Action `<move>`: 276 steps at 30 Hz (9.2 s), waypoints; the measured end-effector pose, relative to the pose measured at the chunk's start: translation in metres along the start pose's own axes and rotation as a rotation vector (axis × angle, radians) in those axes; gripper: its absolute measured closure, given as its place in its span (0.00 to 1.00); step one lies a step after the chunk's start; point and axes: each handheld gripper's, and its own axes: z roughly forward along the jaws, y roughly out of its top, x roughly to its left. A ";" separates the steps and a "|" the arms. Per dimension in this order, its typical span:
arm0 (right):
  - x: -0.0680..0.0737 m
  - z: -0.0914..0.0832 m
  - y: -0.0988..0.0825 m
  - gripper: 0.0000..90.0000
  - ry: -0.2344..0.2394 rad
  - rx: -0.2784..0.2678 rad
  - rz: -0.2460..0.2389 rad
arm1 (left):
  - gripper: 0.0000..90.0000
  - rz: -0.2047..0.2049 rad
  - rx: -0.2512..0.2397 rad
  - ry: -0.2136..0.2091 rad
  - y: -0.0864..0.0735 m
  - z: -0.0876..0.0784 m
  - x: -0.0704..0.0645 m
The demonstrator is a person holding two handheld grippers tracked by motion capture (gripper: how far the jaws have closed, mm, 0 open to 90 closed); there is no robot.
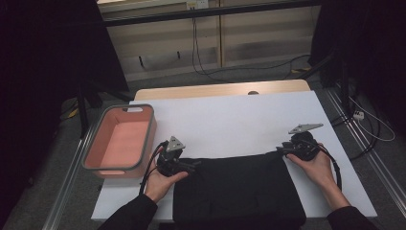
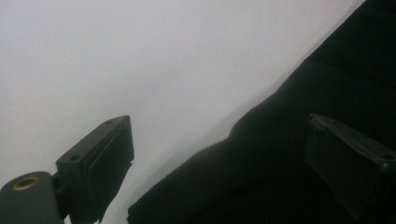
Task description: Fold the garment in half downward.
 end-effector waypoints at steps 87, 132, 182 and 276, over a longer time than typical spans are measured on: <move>-0.025 -0.050 -0.018 0.98 -0.097 -0.140 0.102 | 0.64 -0.139 0.054 -0.046 0.000 0.026 0.024; -0.024 -0.059 -0.017 0.97 -0.052 -0.240 0.108 | 0.94 -0.198 -0.128 -0.071 0.016 -0.022 0.029; -0.046 -0.052 0.057 0.97 -0.059 -0.407 0.161 | 0.94 -0.235 -0.299 0.021 0.078 -0.029 0.072; 0.011 0.043 0.064 0.81 0.146 -0.155 0.026 | 0.35 -0.148 -0.025 -0.034 0.048 0.065 0.046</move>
